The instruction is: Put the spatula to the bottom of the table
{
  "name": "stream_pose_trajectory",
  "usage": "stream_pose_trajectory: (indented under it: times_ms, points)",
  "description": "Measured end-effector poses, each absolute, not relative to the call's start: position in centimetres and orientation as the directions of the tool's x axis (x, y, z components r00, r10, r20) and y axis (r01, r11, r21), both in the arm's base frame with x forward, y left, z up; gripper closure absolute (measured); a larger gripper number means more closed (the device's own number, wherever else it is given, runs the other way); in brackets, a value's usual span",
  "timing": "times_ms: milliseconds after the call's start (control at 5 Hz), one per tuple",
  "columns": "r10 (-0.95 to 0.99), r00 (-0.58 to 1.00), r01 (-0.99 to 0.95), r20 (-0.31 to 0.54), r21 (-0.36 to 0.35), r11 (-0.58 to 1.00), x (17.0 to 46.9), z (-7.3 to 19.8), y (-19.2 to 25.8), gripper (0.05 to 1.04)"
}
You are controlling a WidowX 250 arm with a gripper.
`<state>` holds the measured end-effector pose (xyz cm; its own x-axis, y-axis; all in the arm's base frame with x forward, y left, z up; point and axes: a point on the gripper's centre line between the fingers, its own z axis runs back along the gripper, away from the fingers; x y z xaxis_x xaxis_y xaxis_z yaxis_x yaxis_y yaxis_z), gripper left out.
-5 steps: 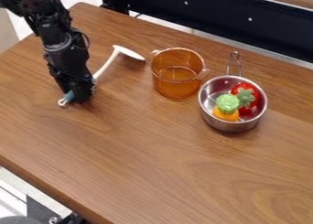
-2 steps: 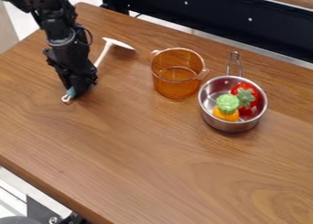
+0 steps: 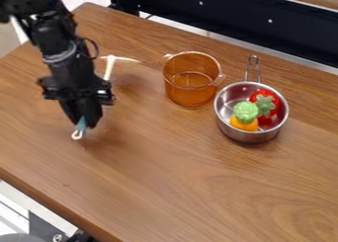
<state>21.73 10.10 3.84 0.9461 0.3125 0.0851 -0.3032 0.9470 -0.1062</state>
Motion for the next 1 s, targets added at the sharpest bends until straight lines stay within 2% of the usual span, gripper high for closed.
stream_pose_trajectory:
  times_ms: [200,400,600,1000]
  points:
    - [0.538,0.832,-0.517,0.133,-0.163,0.84,20.3,4.7,7.3,0.859]
    - [0.735,0.675,-0.709,0.073,-0.213,0.672,18.8,5.2,4.2,0.859]
    - [0.844,0.536,-0.828,-0.004,-0.197,0.525,17.7,4.6,1.1,0.859]
    - [0.969,0.245,-0.963,-0.042,-0.126,0.238,17.5,2.6,-4.7,0.859]
